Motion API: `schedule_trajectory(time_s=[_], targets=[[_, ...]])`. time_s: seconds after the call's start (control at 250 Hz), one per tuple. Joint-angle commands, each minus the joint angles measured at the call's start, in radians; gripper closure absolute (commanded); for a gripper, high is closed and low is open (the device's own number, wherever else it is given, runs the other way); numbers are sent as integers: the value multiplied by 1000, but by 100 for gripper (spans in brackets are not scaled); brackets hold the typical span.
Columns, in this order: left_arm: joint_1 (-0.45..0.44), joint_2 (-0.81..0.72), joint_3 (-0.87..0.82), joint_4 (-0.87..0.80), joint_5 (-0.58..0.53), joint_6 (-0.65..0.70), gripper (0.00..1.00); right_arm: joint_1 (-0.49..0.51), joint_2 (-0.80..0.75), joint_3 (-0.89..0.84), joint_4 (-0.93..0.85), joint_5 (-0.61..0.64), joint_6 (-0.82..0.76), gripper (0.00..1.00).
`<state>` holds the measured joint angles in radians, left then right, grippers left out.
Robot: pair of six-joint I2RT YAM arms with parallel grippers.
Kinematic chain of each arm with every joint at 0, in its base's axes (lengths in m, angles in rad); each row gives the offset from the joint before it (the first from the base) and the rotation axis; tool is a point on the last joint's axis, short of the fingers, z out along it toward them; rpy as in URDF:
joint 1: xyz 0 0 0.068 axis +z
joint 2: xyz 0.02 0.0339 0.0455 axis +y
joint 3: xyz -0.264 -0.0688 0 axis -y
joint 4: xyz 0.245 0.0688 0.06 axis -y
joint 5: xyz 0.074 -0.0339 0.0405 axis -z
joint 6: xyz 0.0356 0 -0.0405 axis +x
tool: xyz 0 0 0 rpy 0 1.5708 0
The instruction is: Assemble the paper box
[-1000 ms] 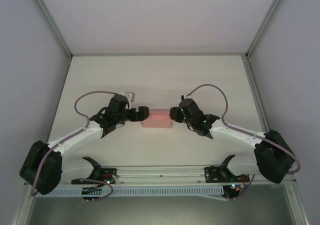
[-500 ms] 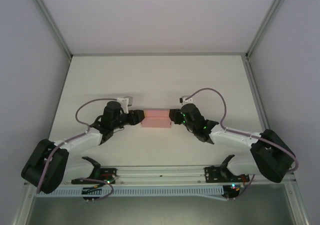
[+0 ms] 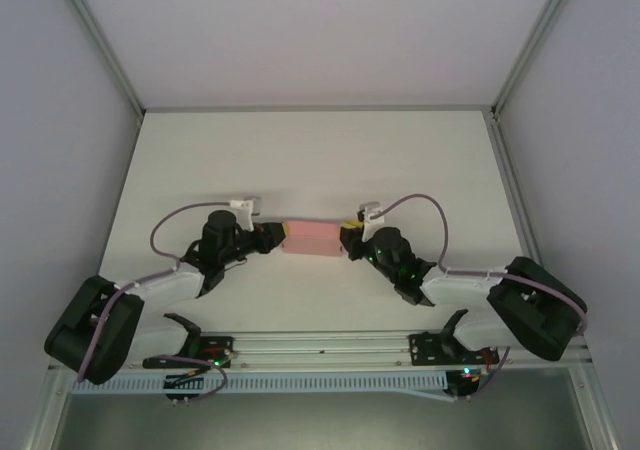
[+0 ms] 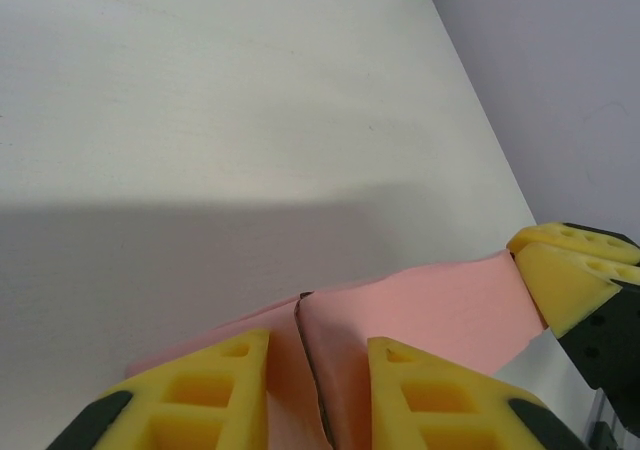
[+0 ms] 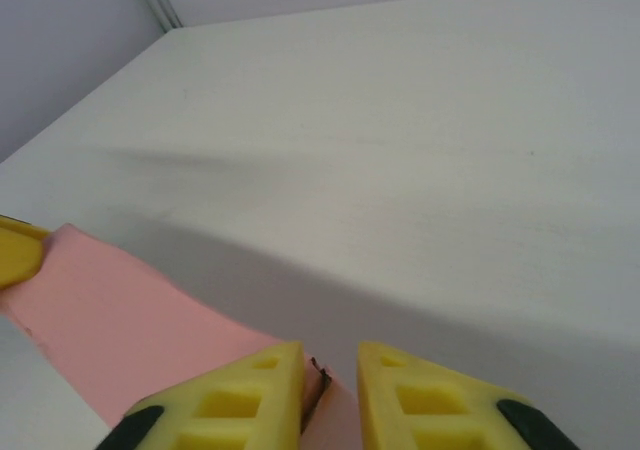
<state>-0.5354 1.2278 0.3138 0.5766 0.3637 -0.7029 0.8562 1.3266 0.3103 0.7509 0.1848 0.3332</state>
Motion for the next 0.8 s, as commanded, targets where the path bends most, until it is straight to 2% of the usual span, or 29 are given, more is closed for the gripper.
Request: schedule_trajectory(time_s=[0.0, 0.156, 0.264, 0.367, 0.547, 0.603, 0.655, 0.695, 0.799], targets=[[2, 41, -58, -205, 6, 11, 100, 25, 93, -94, -249, 32, -114, 84], [2, 58, -43, -216, 0, 27, 100, 35, 88, -93, -218, 45, -169, 88], [-3, 48, 12, -295, 12, 34, 100, 35, 78, -59, -275, 38, -172, 86], [-5, 4, 43, -332, -16, 43, 81, 36, 57, -8, -354, 35, -137, 84], [-6, -68, 147, -452, -76, 101, 64, 34, 3, 144, -551, 53, -62, 73], [-6, -85, 192, -492, -97, 126, 46, 34, -15, 201, -624, 87, -35, 70], [-6, -100, 233, -527, -126, 146, 44, 31, -32, 254, -694, 108, -20, 69], [-6, -110, 262, -547, -145, 162, 37, 29, -44, 288, -740, 117, -6, 64], [-5, -136, 323, -583, -196, 188, 6, 13, -65, 369, -829, 152, 20, 55]])
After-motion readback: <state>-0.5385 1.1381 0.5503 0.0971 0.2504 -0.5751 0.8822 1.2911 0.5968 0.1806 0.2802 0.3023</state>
